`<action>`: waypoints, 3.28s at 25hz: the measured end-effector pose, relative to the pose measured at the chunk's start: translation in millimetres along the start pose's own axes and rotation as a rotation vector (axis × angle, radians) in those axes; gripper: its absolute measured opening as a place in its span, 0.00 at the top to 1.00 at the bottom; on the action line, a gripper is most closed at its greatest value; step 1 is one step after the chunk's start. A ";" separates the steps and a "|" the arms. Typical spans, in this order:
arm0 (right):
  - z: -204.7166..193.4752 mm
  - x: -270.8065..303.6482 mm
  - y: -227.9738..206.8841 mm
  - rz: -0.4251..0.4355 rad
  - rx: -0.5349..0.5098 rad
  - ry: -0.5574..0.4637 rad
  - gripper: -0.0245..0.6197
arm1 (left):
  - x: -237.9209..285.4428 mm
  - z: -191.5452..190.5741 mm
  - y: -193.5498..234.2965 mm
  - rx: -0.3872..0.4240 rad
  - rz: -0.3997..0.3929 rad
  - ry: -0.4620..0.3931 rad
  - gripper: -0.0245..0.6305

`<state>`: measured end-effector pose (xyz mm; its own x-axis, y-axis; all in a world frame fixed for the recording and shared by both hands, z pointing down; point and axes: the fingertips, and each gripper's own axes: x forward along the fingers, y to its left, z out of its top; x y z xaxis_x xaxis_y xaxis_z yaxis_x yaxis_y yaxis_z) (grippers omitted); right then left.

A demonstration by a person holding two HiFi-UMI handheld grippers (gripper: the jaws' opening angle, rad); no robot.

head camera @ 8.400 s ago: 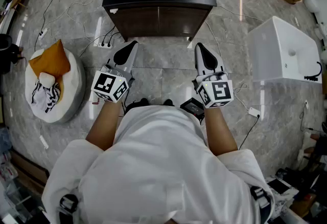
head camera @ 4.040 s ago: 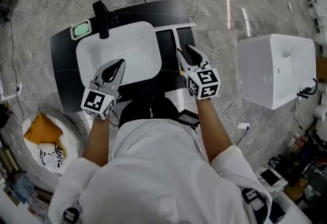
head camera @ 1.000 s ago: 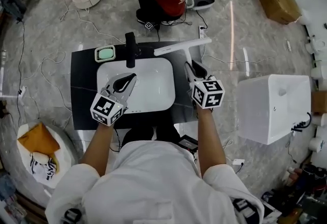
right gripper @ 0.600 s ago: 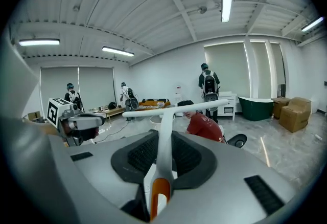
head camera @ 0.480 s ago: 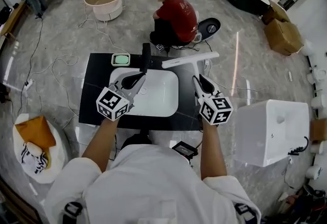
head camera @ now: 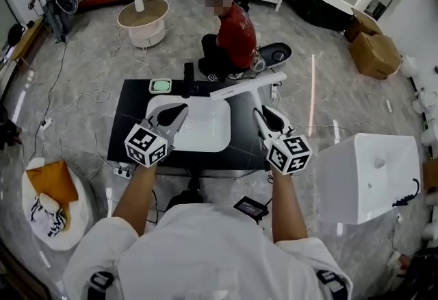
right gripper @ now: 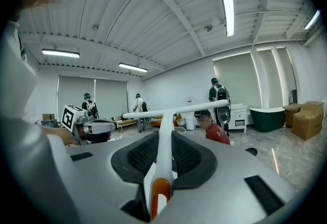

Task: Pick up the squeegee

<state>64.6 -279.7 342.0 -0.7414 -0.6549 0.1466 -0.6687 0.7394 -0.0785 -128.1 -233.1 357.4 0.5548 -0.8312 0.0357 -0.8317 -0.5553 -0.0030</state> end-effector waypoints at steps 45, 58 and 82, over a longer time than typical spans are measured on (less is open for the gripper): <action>46.4 -124.1 89.6 0.066 0.045 -0.239 0.83 | -120.5 58.9 -87.9 -0.022 -0.092 -0.127 0.94; 41.1 -132.2 98.7 0.068 0.042 -0.242 0.83 | -121.8 58.6 -98.0 -0.034 -0.122 -0.142 0.94; 24.3 -112.5 95.4 0.091 0.033 -0.216 0.83 | -107.1 44.9 -99.2 -0.063 -0.130 -0.147 0.94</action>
<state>82.8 -139.3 294.0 -0.7915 -0.6064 -0.0768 -0.5971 0.7939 -0.1149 -104.1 -90.3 309.0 0.6513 -0.7501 -0.1149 -0.7498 -0.6594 0.0550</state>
